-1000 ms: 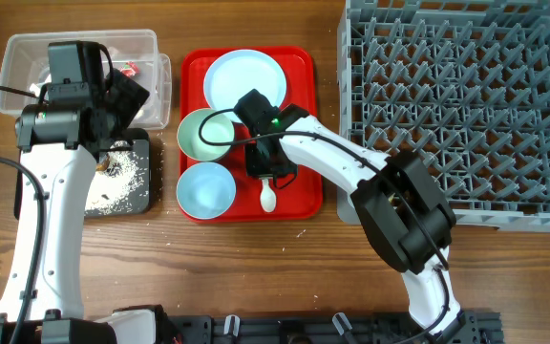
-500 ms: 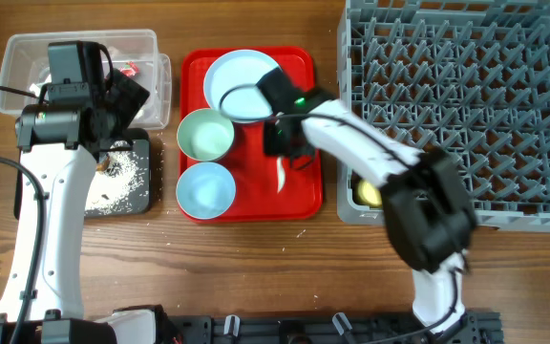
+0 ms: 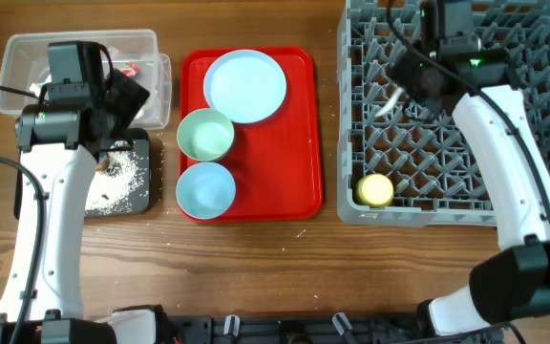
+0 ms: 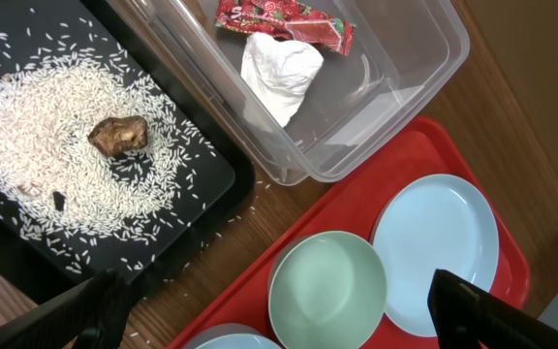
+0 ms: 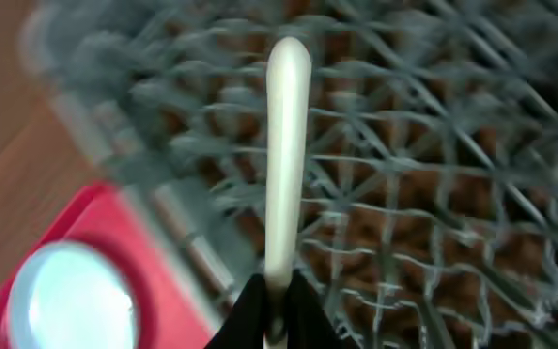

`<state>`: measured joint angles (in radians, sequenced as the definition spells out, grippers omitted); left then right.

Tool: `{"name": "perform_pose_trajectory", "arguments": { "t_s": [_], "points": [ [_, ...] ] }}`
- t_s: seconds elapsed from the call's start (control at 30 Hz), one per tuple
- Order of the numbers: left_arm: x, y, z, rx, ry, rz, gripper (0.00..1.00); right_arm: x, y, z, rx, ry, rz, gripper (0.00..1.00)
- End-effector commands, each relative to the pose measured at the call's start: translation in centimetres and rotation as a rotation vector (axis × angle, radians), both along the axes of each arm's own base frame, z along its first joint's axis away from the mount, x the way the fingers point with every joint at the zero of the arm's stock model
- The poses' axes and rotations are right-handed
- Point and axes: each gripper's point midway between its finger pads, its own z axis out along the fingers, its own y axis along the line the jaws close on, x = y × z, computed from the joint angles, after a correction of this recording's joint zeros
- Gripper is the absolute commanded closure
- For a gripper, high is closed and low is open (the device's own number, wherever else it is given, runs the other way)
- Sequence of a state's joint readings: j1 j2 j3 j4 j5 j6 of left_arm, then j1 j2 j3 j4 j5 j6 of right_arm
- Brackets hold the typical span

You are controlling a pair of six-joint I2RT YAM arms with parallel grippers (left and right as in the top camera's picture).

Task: Sort waste into correct bins and load items into the dishwasher rack
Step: 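Carry the spoon right and lay it in the rack with the right gripper, then reach the right gripper to the blue bowl and grasp its rim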

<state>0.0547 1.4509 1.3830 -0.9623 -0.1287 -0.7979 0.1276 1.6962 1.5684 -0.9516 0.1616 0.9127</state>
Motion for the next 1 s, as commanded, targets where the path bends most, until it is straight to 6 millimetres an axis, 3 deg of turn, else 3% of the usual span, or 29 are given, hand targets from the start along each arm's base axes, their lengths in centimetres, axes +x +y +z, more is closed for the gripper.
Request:
{"name": "perform_pose_trajectory", "arguments": {
  "t_s": [0.0,0.13,0.33,0.4,0.43,0.47,0.53,0.63,0.7,0.8,0.87,0.97],
  "points": [
    [0.0,0.1,1.1,0.003,-0.029,-0.001,0.00,-1.8,-3.9,-2.9,-0.024,0.032,-0.364,0.96],
    [0.0,0.1,1.1,0.003,-0.029,-0.001,0.00,-4.5,-6.8,-5.6,-0.015,0.093,-0.581,0.96],
    [0.0,0.1,1.1,0.003,-0.029,-0.001,0.00,-5.2,-9.4,-6.1,-0.022,0.111,-0.637,0.93],
    [0.0,0.1,1.1,0.003,-0.029,-0.001,0.00,-4.8,-9.4,-6.0,-0.049,0.113,-0.564,0.53],
    [0.0,0.1,1.1,0.003,-0.029,-0.001,0.00,-4.2,-9.4,-5.8,-0.074,0.110,-0.487,0.18],
    [0.0,0.1,1.1,0.003,-0.029,-0.001,0.00,-3.5,-9.2,-5.7,-0.094,0.109,-0.392,0.07],
    [0.0,0.1,1.1,0.003,-0.029,-0.001,0.00,-2.1,-8.0,-5.3,-0.106,0.094,-0.189,0.00],
    [0.0,0.1,1.1,0.003,-0.029,-0.002,0.00,0.0,-4.9,-2.7,-0.050,0.019,0.100,0.00],
    [0.0,0.1,1.1,0.003,-0.029,-0.001,0.00,2.0,-0.4,0.5,0.028,-0.120,0.390,0.07],
    [0.0,0.1,1.1,0.003,-0.029,-0.001,0.00,2.8,5.7,3.4,0.128,-0.267,0.643,0.10],
    [0.0,0.1,1.1,0.003,-0.029,-0.001,0.00,2.5,8.8,3.4,0.159,-0.274,0.718,0.10],
    [0.0,0.1,1.1,0.003,-0.029,-0.001,0.00,0.2,16.0,1.6,0.186,-0.224,0.883,0.11]
  ]
}}
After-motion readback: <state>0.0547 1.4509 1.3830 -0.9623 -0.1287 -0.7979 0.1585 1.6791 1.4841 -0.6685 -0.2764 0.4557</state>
